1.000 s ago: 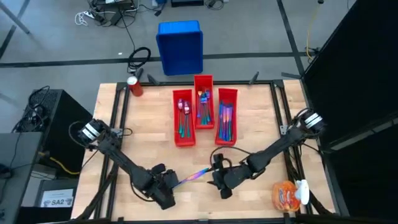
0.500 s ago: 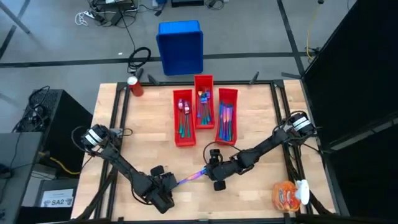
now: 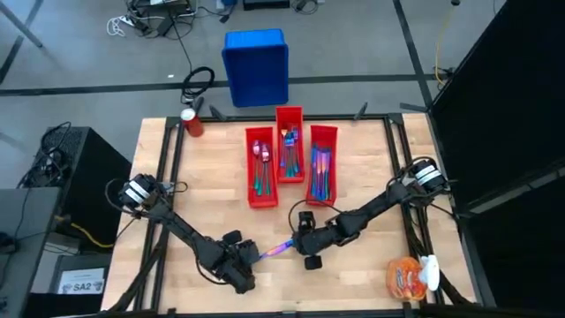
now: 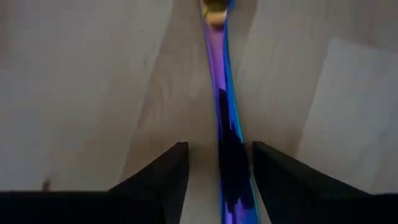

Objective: Sort silverware
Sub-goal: Put the iridescent knife into the right orange bin

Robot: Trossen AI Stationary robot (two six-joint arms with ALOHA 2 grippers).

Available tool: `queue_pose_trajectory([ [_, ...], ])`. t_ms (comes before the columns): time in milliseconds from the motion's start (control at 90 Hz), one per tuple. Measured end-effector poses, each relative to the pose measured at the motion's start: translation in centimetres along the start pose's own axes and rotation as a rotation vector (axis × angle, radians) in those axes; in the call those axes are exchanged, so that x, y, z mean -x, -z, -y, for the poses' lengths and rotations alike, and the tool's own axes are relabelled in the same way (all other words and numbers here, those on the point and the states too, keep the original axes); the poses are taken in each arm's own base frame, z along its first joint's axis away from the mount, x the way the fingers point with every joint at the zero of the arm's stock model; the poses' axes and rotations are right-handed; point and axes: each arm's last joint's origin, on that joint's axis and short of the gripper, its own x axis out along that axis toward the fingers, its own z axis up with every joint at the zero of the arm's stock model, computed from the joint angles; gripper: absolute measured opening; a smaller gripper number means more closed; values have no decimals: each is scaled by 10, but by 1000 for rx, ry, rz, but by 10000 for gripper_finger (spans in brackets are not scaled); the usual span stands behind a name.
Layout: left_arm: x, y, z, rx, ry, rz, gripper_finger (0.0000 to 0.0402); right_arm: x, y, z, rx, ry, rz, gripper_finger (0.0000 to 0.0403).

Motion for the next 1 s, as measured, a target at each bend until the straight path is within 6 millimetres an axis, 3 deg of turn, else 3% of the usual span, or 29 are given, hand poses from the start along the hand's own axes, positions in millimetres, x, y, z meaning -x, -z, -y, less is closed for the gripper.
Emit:
queue_pose_trajectory([
  [556,-18,-51,-30,-47,24,99,161,0,1,-1,20,0,-6,131],
  [1000,-25,-60,-21,-25,207,92,160,3,4,-8,51,-10,-17,105],
])
